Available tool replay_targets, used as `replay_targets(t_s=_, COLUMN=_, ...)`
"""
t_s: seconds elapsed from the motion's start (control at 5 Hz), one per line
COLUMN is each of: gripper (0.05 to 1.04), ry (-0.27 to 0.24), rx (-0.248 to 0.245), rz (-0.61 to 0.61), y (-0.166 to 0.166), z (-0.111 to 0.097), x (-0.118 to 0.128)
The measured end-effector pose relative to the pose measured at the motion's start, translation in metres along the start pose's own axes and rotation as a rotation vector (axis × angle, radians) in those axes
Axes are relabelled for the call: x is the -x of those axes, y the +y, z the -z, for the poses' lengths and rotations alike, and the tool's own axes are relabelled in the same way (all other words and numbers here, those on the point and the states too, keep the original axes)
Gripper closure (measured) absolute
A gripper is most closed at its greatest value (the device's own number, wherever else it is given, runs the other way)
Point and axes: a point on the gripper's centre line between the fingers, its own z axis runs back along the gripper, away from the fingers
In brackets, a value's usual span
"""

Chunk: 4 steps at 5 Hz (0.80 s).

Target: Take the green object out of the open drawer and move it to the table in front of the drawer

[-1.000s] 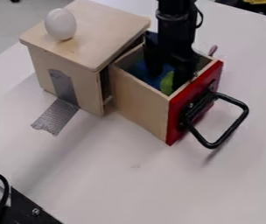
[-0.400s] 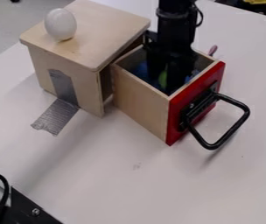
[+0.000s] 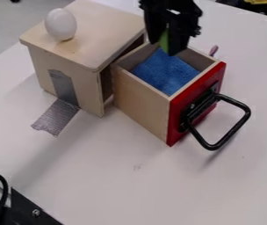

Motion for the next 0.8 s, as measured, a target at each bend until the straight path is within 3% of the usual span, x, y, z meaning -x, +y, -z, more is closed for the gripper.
replay_targets(t_s=0.2, gripper=0.503, ry=0.033, rx=0.013, rz=-0.045, y=0.0, z=-0.001, x=0.05)
replay_targets(t_s=0.4, gripper=0.503, ry=0.088, rx=0.04, rz=-0.082, y=-0.005, z=0.014, x=0.099)
replay_targets(t_s=0.6, gripper=0.503, ry=0.097, rx=0.057, rz=-0.14, y=-0.014, z=0.039, x=0.13)
replay_targets(t_s=0.8, gripper=0.503, ry=0.098, rx=0.073, rz=-0.193, y=-0.017, z=0.079, x=0.143)
